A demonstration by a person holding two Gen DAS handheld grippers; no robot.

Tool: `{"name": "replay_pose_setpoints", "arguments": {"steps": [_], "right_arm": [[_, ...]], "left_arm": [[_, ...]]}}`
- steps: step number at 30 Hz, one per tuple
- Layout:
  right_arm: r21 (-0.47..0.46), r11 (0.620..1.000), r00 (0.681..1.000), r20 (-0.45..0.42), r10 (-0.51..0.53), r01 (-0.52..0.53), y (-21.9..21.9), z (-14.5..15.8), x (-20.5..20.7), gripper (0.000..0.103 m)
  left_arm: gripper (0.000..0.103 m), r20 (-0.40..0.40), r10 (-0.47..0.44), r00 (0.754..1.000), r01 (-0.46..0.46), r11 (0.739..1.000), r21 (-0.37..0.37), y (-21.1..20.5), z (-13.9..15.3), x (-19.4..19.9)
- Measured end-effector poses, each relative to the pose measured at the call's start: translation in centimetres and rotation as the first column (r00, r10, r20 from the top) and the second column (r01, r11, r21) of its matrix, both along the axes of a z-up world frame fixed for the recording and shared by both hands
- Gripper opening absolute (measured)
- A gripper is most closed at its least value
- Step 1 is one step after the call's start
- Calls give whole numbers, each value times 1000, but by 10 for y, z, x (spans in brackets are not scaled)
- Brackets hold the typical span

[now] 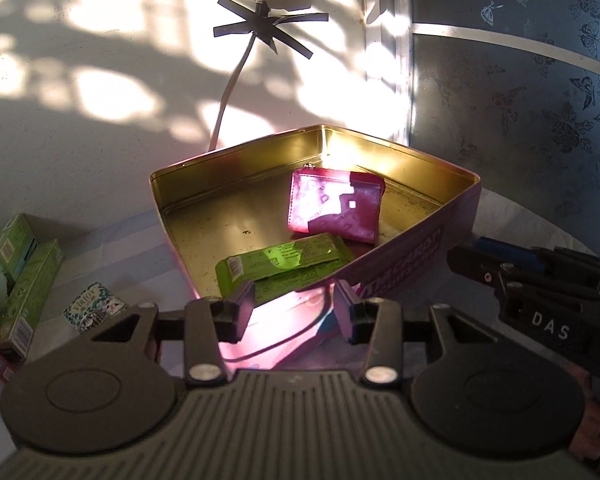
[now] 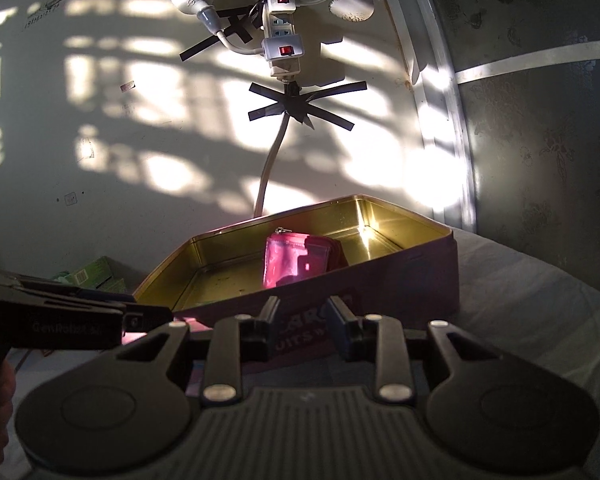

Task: Organize objects
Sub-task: 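Lower the pouch into the tin and open the right gripper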

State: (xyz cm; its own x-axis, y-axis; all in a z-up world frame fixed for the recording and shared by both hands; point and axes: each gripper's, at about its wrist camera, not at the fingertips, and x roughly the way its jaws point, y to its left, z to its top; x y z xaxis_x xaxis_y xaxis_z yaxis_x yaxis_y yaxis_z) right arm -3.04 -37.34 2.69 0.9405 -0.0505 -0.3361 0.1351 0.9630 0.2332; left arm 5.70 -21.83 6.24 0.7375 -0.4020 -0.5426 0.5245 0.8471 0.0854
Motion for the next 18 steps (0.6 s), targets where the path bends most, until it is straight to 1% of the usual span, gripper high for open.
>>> {"name": "replay_pose_setpoints", "arguments": {"steps": [1,5,10,12,14,18], "right_arm": [[10,1000,1000,-7,4,-4,3,0,-2,27],[64,998,999,-43,21,-19,14,4,-9,32],[91,995,998,-42,42,-38,31,15,-17,40],[94,994,998,-38,51,-48,39,19,-19,44],[80,995,998,-39,58,-55,47,20,-21,44],[77,995,995,-63,75,-70,59,16,-19,45]], "left_arm": [[48,1,11,1000,-11,1000,3,4,-1,-2],[53,19,54,998,-54,998,21,23,-4,-14],[54,34,93,995,-94,995,31,44,-11,-27],[55,37,107,994,-108,994,33,52,-15,-31],[58,36,121,992,-122,992,34,59,-18,-33],[59,24,137,990,-137,990,34,68,-25,-35]]}}
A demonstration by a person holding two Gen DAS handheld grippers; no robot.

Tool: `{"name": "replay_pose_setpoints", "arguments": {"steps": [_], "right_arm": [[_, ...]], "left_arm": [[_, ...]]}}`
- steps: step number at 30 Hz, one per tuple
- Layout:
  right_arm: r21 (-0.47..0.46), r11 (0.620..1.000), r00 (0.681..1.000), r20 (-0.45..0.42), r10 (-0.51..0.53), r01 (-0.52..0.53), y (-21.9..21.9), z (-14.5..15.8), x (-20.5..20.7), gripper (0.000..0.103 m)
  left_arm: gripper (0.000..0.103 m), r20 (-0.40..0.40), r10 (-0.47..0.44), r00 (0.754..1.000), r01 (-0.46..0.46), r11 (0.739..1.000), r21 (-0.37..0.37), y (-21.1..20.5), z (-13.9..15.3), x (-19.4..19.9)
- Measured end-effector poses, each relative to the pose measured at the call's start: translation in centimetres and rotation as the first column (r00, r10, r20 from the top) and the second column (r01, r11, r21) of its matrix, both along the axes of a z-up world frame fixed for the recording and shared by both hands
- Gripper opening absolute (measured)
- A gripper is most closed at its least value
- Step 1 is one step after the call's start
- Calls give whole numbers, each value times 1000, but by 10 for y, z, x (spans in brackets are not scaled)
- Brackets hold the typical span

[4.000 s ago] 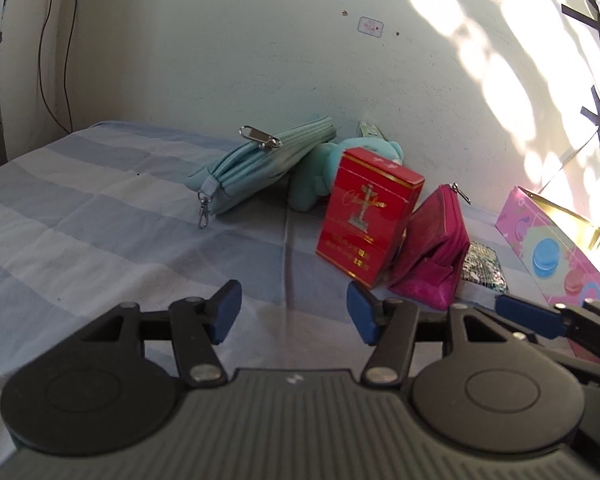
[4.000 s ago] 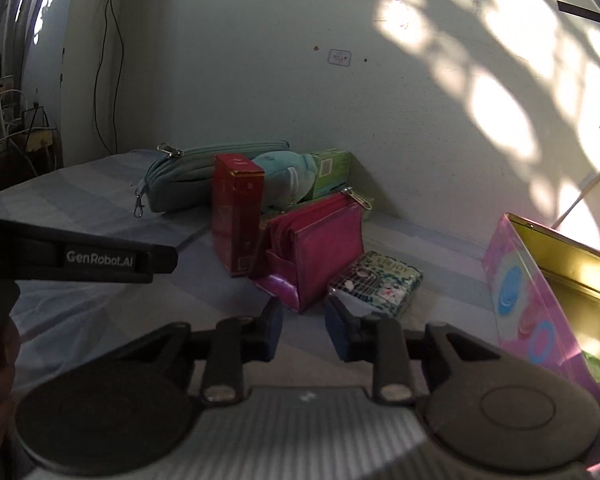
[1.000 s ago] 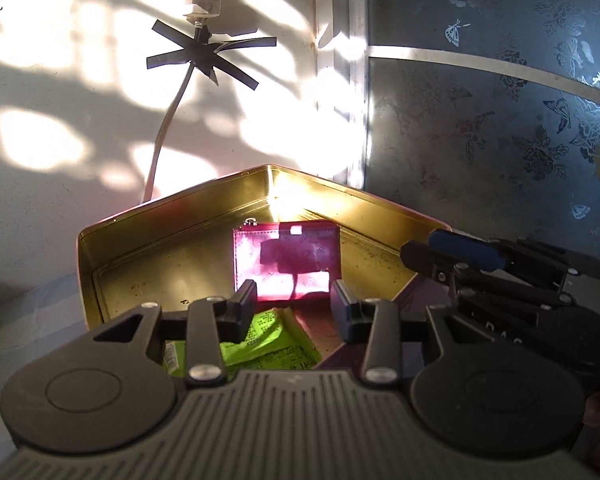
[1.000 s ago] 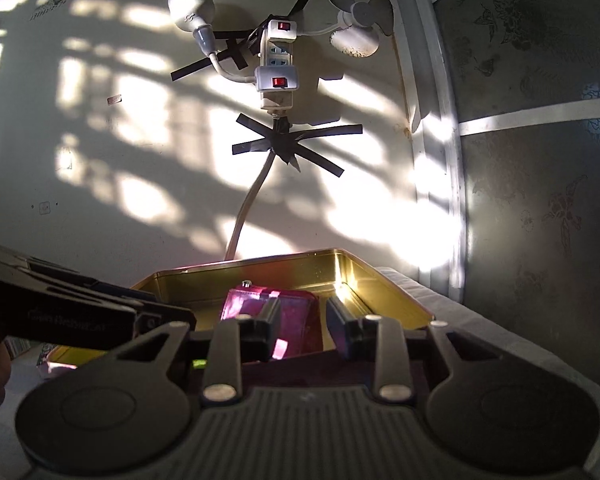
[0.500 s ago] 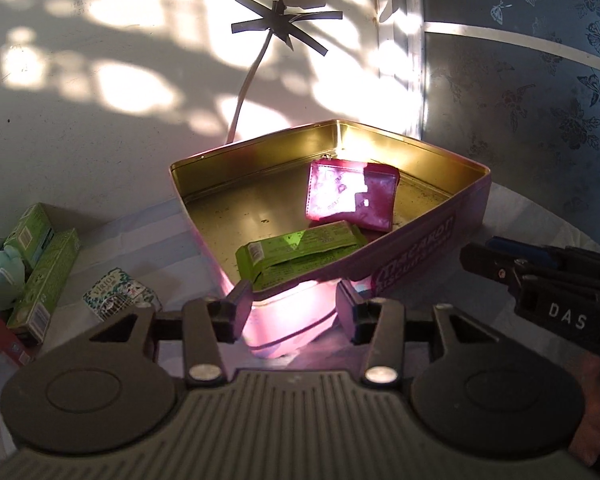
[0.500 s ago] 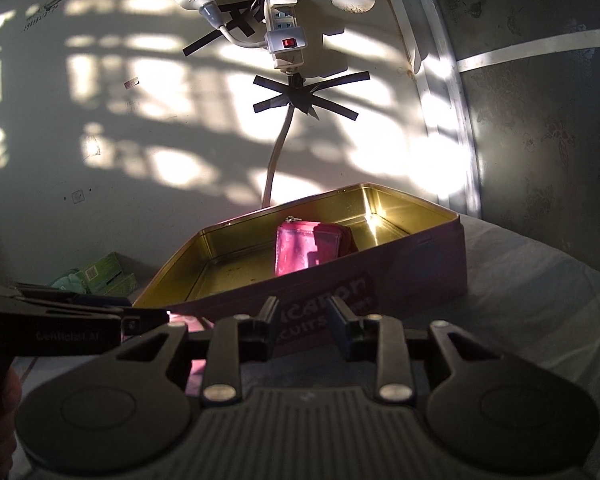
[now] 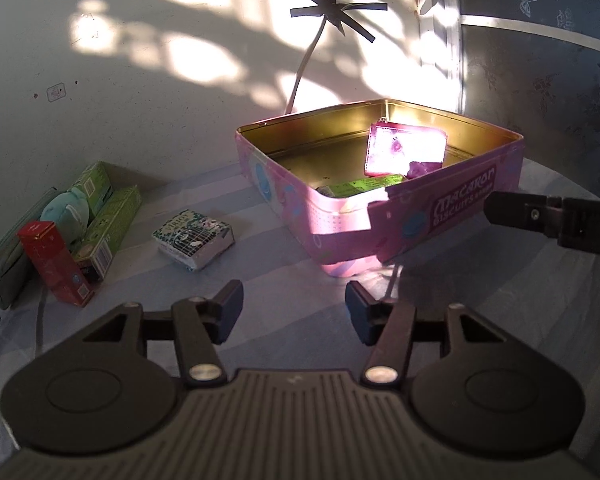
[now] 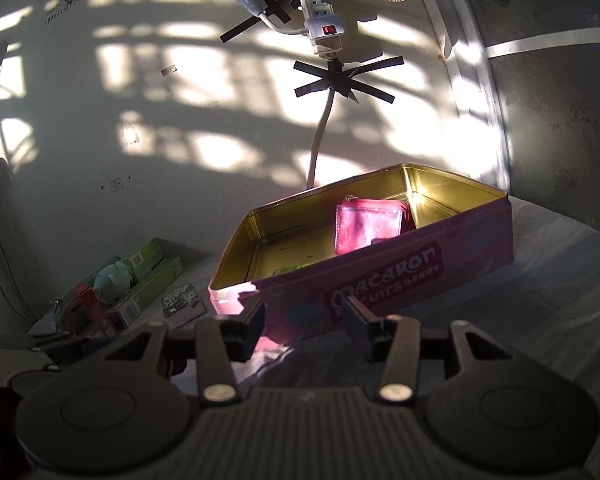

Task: Organize objects
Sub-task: 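Lower the pouch into the tin and open the right gripper, then withdraw the right gripper and move it toward the red box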

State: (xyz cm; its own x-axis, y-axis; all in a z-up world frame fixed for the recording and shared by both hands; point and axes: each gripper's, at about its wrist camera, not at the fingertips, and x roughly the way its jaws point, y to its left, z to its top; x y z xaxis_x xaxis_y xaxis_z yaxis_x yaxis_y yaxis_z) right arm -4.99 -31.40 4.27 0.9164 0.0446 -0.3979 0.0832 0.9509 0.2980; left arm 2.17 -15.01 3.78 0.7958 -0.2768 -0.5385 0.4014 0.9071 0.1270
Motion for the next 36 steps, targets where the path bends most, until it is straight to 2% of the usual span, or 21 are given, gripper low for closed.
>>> {"name": "replay_pose_setpoints", "arguments": {"steps": [8,11,36], "right_arm": [[11,1000,999,-37,16,-15,10,-5,5,46],[1,1000,999,-39,16,-16,13,-4,6,49],[-24,996,992,-97,79,-82,37,-15,20,49]], "left_arm": [[65,-10,31,999,-31,999,-6,14,-7,1],[65,-6,40,999,-40,999,-3,18,-10,3],[65,-30,93,995,-93,996,10,51,-27,18]]}}
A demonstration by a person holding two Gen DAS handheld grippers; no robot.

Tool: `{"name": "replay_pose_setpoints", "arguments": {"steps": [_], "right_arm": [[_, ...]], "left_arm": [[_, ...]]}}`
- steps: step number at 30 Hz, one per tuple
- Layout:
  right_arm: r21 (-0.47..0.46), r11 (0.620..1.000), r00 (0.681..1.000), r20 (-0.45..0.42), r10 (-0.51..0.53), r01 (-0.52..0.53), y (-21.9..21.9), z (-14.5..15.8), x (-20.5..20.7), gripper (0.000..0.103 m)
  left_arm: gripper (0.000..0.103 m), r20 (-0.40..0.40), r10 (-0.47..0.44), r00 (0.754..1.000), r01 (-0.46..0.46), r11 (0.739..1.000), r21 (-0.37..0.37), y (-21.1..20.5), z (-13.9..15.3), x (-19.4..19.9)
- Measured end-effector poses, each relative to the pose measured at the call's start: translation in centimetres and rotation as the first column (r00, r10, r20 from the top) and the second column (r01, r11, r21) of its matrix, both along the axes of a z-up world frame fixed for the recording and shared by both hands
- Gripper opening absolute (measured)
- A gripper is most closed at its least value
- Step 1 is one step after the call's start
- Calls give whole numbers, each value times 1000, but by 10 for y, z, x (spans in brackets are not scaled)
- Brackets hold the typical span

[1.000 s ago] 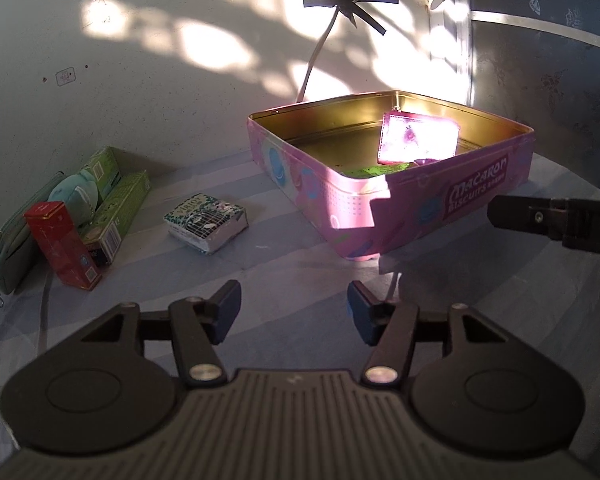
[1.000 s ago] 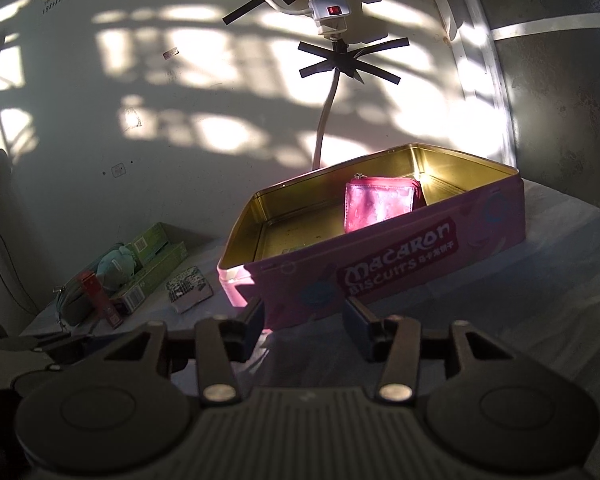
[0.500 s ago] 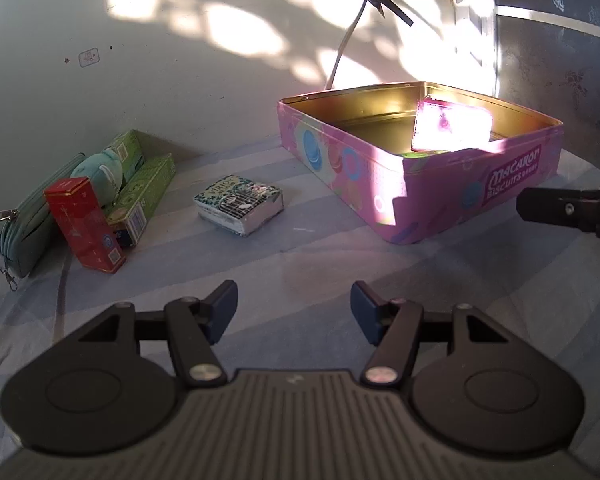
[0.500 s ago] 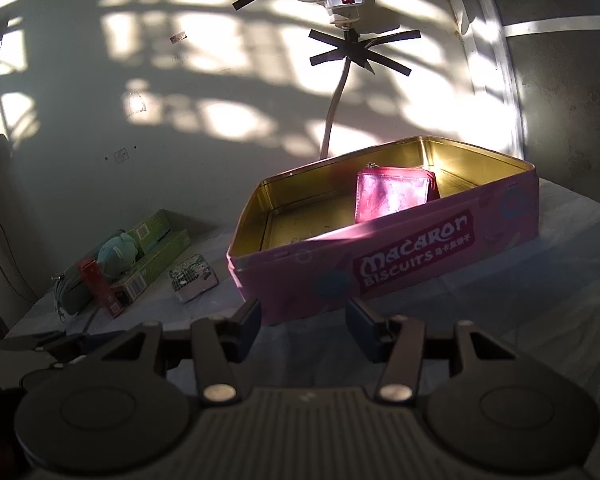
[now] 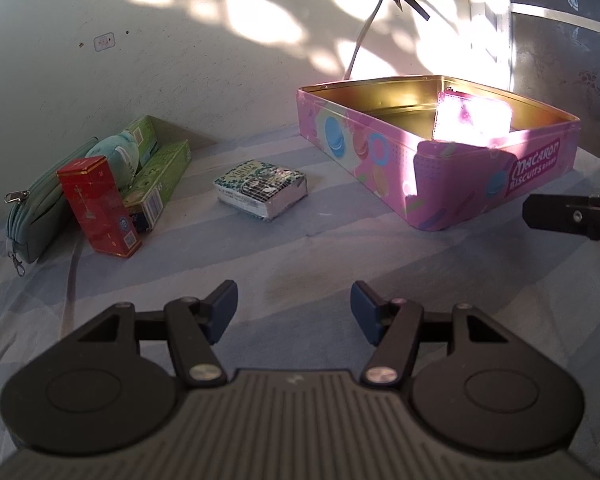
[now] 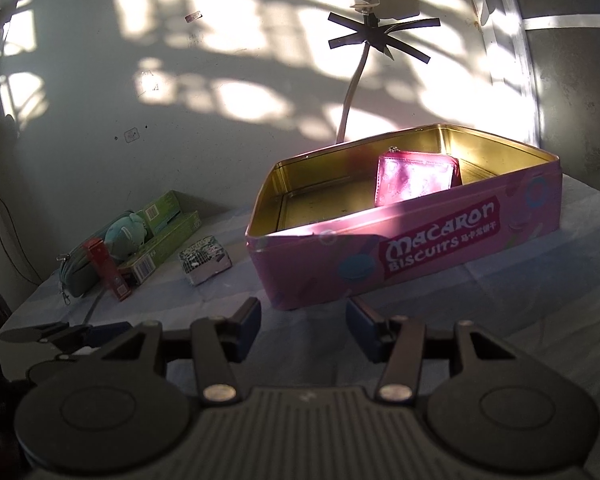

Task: Organize objects
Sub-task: 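Withdraw the right gripper and move it toward the red box, then grasp the upright red box with the right gripper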

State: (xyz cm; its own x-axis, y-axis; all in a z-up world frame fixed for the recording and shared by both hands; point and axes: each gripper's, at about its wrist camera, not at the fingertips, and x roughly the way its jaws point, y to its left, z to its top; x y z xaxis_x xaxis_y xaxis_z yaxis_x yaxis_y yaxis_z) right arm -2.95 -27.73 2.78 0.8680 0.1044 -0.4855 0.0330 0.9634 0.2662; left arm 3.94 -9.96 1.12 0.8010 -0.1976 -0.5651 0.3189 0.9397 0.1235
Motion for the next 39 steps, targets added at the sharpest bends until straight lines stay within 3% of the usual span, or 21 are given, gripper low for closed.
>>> {"name": "replay_pose_setpoints", "arguments": {"steps": [9,16,19,22,25,27,31,34,37,38,39], "right_arm": [[-14,998,998,-32,55,-56,17,-6,8,49],[-69,982,984,-47,172,-175,51,-5,24,49],[-81,967,970,-49,237,-240,71,-2,37,49],[-112,943,950,-38,311,-313,96,4,53,49],[-124,918,926,-23,377,-377,122,13,73,49],[-132,899,907,-6,421,-418,142,21,92,49],[-208,846,864,6,503,-491,184,23,128,50],[-240,819,846,-23,532,-521,212,17,156,52],[-236,808,837,-55,544,-541,229,8,180,51],[-240,808,839,-64,540,-539,234,5,187,48],[-236,809,840,-74,537,-538,236,3,192,32]], "left_arm": [[65,9,55,998,-55,998,-10,27,1,9],[65,36,190,981,-190,982,-5,84,5,29],[65,57,280,958,-280,960,-12,117,10,44],[65,70,390,918,-388,921,-44,150,12,55],[65,31,484,875,-476,869,-133,180,8,62],[65,-17,519,855,-513,840,-179,194,7,66],[66,-12,569,822,-556,798,-233,208,10,63],[67,-36,587,809,-575,776,-261,215,10,65],[67,-65,579,812,-574,776,-261,216,7,69],[67,-70,576,814,-573,778,-260,215,7,69],[67,-71,574,816,-570,779,-261,216,7,69]]}}
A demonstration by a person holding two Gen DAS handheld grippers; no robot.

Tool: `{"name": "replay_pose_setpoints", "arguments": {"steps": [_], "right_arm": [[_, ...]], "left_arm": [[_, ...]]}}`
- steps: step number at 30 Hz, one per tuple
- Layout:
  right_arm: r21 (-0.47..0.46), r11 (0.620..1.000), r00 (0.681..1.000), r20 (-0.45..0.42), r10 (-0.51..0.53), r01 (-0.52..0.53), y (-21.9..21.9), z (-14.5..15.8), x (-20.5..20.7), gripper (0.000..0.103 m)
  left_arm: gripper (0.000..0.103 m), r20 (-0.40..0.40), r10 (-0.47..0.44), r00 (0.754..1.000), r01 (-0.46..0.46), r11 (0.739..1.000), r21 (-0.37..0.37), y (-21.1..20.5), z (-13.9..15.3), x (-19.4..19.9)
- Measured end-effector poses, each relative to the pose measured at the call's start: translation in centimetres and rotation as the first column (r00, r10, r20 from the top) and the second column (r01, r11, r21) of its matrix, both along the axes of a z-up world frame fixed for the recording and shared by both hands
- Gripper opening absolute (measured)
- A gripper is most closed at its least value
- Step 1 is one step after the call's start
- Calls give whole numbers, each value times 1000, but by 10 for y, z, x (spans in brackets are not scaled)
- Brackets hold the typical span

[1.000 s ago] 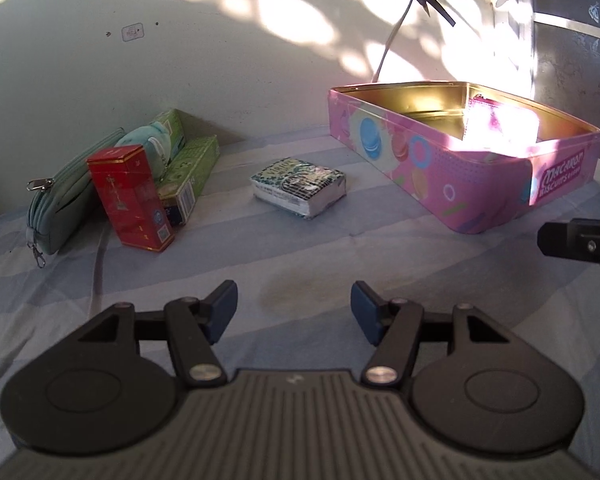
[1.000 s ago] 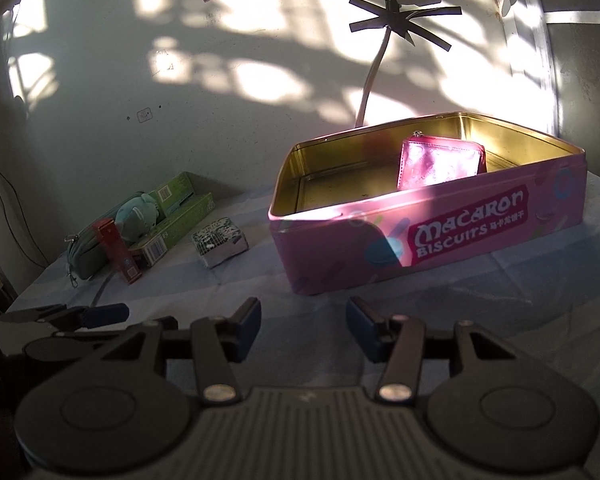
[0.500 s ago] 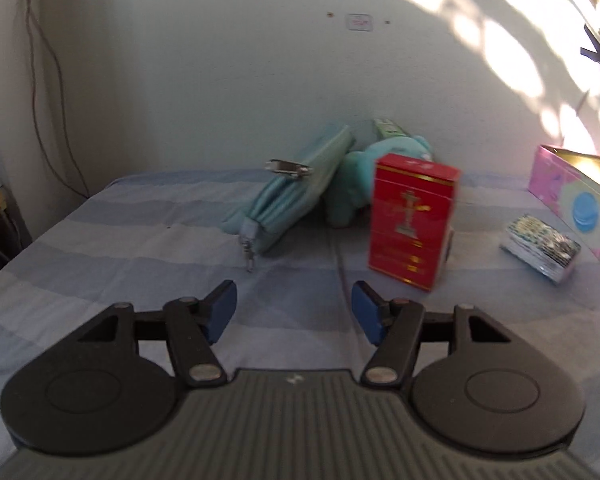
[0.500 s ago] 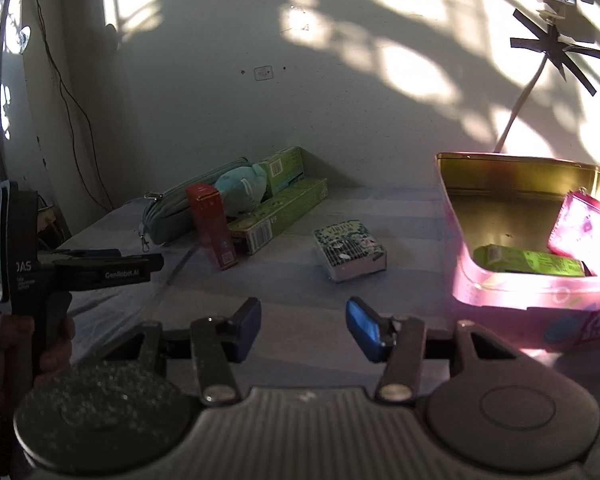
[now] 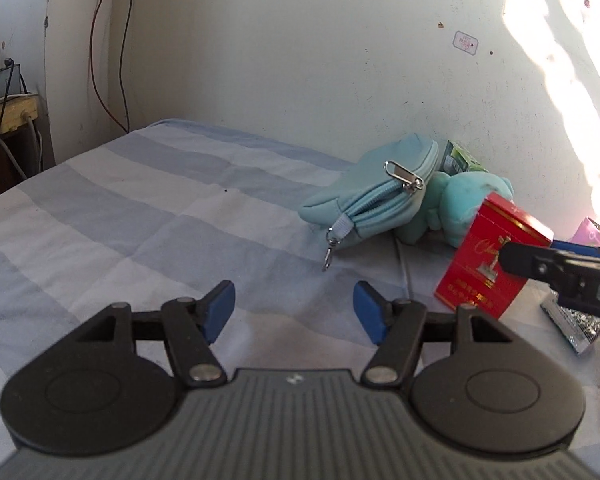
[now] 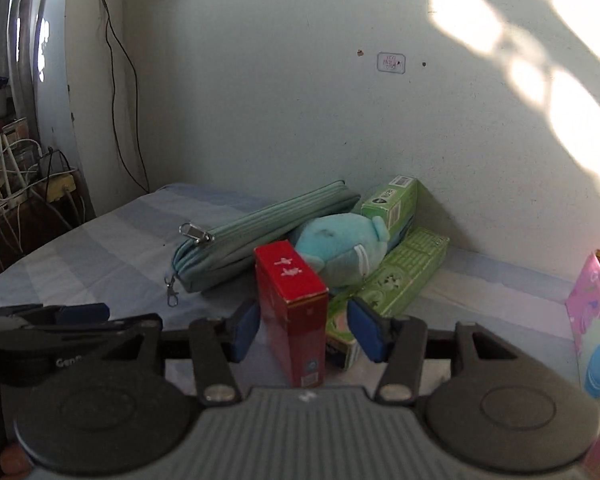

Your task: Organize objects

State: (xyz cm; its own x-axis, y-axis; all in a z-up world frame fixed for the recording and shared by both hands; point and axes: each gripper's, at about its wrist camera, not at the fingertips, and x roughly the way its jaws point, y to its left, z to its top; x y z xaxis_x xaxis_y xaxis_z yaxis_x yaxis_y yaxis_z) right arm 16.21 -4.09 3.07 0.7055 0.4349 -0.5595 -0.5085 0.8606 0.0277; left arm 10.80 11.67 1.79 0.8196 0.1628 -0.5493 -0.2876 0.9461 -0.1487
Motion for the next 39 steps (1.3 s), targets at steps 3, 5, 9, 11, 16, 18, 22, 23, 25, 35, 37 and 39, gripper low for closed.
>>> {"name": "replay_pose_setpoints", "arguments": {"steps": [3,5,9,11,16,18,22,23,25,35,37,39], "right_arm": [[105,994,997,-69,-32,40,-16,1,2,27],[194,979,992,-118,-40,63,-37,4,-8,27],[365,925,971,-238,-13,102,-92,2,-44,28],[420,894,954,-298,-24,154,-124,-6,-67,28],[484,805,894,-431,-123,344,-200,-40,-124,39],[471,787,878,-445,-179,399,-222,-49,-144,52],[390,822,897,-325,-299,415,-241,-42,-178,62],[366,839,906,-288,-309,402,-242,-38,-183,64],[327,870,924,-232,-304,368,-238,-34,-189,70],[32,977,977,-38,-209,210,-186,-34,-192,75],[29,979,979,-47,-198,200,-185,-37,-186,74],[32,982,980,-69,-185,188,-185,-41,-179,71]], "left_arm": [[68,5,-4,1000,4,1000,-6,0,1,0],[68,11,-14,1000,14,1000,-8,-1,1,0],[69,36,-66,997,65,998,11,-9,3,-2],[69,48,-105,993,104,994,33,-17,3,-3],[72,76,-248,966,242,967,79,-41,4,-12],[73,81,-318,945,312,946,85,-52,5,-14],[73,82,-440,894,439,898,33,-76,10,-25],[73,86,-479,873,480,877,8,-83,13,-30],[73,89,-556,826,561,827,-33,-101,17,-40],[67,-74,-752,655,732,656,-185,-168,5,-48],[64,-110,-752,650,723,656,-215,-175,-2,-43],[60,-126,-757,641,726,651,-222,-183,-8,-42]]}}
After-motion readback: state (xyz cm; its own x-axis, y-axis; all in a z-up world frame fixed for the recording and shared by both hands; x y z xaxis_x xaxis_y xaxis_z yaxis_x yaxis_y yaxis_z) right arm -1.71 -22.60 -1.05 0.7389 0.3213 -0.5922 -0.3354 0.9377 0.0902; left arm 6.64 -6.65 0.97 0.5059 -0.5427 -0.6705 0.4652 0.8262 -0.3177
